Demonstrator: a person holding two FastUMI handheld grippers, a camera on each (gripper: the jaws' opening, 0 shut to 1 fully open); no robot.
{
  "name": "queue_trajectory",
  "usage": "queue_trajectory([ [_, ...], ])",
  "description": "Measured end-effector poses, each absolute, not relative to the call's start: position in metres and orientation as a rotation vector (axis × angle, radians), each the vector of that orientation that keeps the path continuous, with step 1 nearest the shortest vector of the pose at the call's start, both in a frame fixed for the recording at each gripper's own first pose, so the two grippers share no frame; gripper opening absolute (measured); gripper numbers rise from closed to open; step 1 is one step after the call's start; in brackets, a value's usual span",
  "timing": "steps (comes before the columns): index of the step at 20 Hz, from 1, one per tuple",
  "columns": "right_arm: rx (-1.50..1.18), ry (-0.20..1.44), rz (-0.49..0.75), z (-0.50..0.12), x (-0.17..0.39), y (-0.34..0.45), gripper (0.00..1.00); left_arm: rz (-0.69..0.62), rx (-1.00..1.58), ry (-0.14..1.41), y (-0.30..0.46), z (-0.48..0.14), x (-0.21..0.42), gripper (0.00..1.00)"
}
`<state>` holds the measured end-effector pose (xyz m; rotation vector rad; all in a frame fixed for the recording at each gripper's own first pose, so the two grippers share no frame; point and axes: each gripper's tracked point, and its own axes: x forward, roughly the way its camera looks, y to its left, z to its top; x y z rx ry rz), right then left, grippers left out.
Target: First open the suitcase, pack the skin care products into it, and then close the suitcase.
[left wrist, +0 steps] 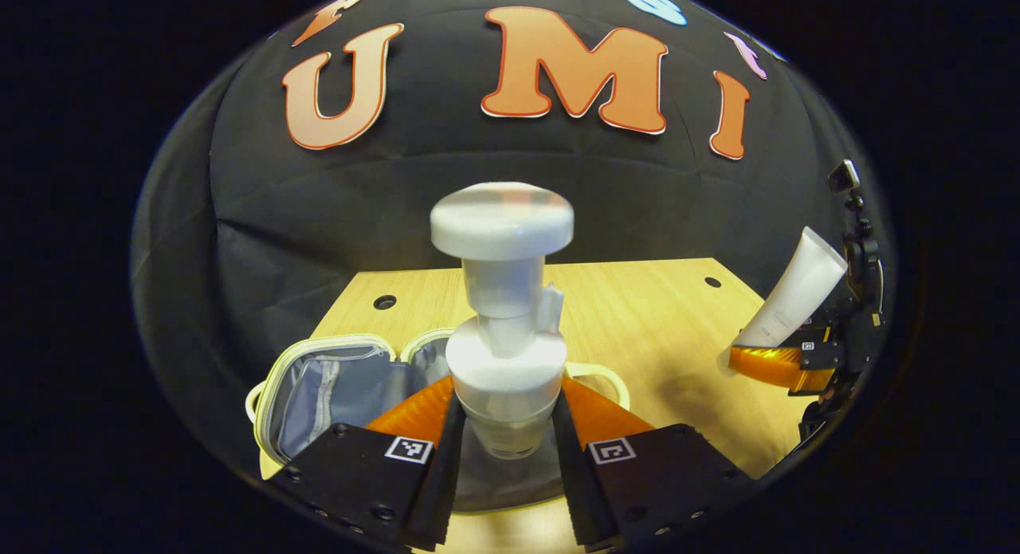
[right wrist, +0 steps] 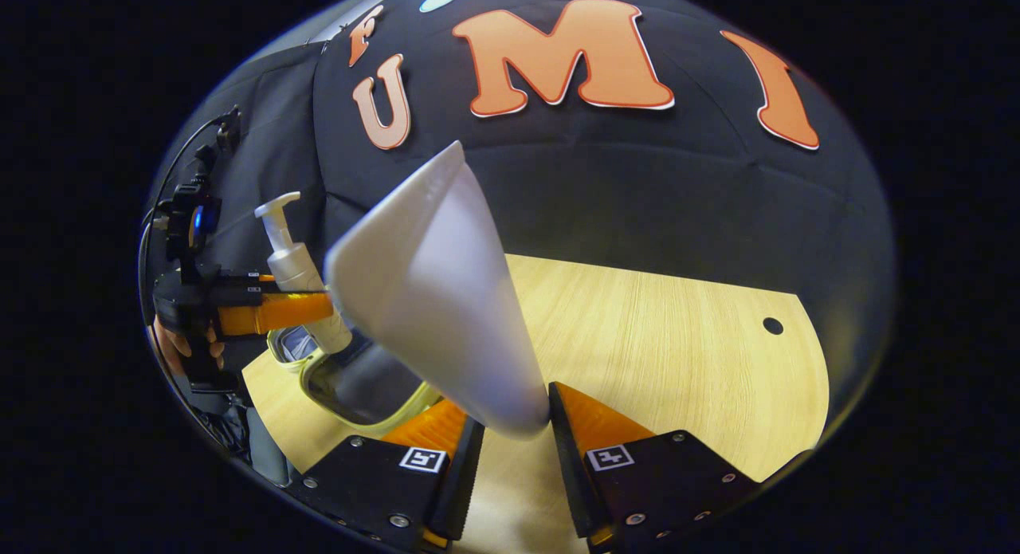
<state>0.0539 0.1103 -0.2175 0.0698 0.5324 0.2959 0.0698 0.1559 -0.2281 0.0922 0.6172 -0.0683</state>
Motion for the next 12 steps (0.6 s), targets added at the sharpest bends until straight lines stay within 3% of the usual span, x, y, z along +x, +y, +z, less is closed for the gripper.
queue_trajectory([
  [5,0.108,0.497,0.291,-0.192,0.067,0.150,0.50,-0.102,0.082,0.676,0.188,-0.241,0.070,0.57],
  [12,0.104,0.545,0.316,-0.203,0.061,0.205,0.50,-0.185,0.094,0.858,0.205,-0.294,0.063,0.57],
])
